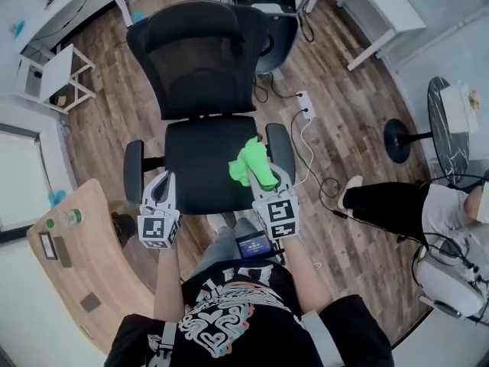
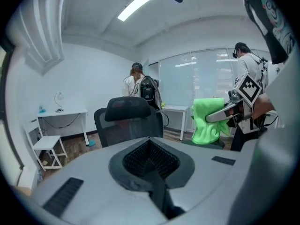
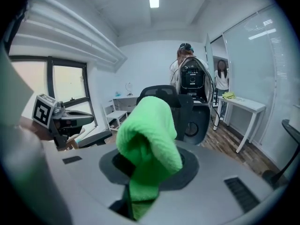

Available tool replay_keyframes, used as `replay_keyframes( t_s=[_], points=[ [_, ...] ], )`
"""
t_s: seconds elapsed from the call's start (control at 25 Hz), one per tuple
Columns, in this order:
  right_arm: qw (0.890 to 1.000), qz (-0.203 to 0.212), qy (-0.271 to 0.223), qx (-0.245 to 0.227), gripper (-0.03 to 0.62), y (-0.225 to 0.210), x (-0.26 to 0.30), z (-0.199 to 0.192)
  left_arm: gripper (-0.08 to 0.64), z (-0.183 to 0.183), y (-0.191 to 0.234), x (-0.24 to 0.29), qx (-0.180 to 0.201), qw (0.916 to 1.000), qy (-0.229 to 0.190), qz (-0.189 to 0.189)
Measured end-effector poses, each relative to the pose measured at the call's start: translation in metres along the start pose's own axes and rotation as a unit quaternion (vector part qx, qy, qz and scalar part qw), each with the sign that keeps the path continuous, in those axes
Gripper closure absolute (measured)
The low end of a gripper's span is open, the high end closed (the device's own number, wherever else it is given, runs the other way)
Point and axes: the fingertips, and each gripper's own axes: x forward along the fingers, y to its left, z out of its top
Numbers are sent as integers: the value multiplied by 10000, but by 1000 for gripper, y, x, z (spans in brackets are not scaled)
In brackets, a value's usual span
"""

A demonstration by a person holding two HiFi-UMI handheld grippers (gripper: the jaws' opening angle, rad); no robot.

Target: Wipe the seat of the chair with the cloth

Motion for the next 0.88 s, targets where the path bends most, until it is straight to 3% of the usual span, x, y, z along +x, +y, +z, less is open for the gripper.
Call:
replay_keyframes(
  t_s=[0.28,0.88],
  points=[
    [9994,-49,-343,-64,492,-1,-21,33,559,54,-3,-1,322,9988,-369,-21],
    [9971,-152,-752,-5,492,3,-51,64,558,112,-5,-24,560,9948,-837,147]
  ],
)
